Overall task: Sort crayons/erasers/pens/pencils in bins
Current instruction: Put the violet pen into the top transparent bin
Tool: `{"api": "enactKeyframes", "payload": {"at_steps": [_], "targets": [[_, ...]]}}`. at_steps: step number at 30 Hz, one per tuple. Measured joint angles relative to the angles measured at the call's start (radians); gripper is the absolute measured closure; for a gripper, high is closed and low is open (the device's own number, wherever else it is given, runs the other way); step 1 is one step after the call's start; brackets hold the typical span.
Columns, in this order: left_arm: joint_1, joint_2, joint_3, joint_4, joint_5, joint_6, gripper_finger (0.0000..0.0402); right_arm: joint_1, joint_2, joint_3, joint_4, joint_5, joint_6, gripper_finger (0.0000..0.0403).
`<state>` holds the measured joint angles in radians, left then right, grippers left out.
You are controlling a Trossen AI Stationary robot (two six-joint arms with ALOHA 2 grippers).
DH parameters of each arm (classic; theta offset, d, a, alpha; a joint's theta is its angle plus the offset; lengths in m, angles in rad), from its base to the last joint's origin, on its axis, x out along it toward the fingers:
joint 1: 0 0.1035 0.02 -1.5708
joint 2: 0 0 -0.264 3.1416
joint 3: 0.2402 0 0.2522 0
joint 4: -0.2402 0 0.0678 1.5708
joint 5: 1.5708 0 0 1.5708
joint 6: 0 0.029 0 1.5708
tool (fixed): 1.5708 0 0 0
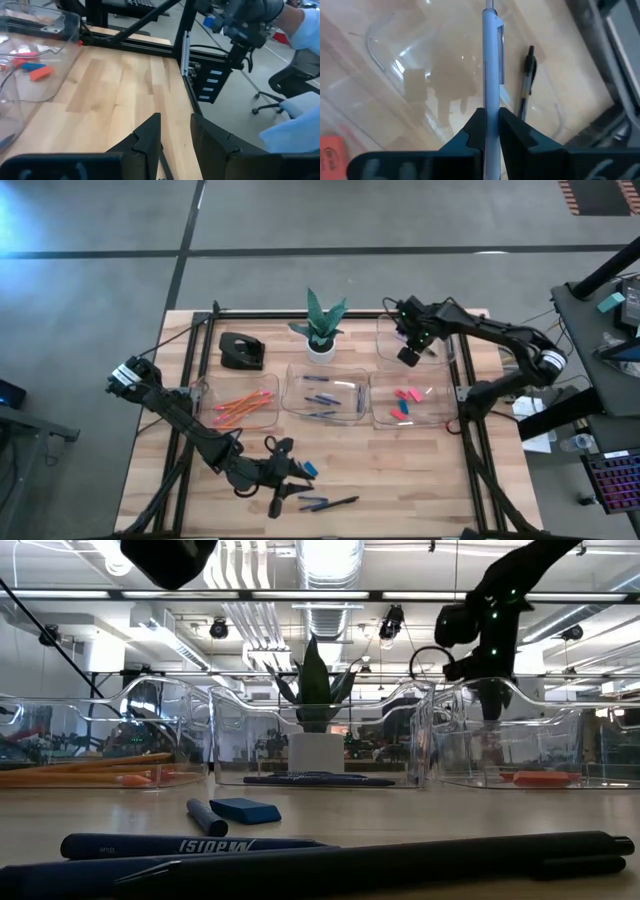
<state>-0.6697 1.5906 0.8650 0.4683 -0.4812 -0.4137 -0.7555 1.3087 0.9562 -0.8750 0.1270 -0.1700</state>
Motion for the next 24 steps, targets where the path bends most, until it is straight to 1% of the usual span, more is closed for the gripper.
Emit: {"api": "enactKeyframes", "payload": {"at_steps": [7, 12, 20, 24], "targets": [[0.000, 0.000, -0.002, 0.028, -0.009, -0.001, 0.0310, -0.001, 0.110, -0.002, 0.039, 0.003, -0.027, 0.0374], [0.000, 0.000, -0.002, 0.030, -0.009, -0.001, 0.0310, -0.004, 0.164, -0.002, 0.069, 0.003, -0.032, 0.0374], [0.000, 0.000, -0.002, 0.042, -0.010, -0.001, 0.0310, -0.011, 0.195, -0.002, 0.090, -0.003, -0.020, 0.0373], [0.000, 0.000, -0.002, 0.047, -0.011, -0.001, 0.0310, -0.013, 0.196, -0.002, 0.104, 0.001, -0.005, 0.0354]]}}
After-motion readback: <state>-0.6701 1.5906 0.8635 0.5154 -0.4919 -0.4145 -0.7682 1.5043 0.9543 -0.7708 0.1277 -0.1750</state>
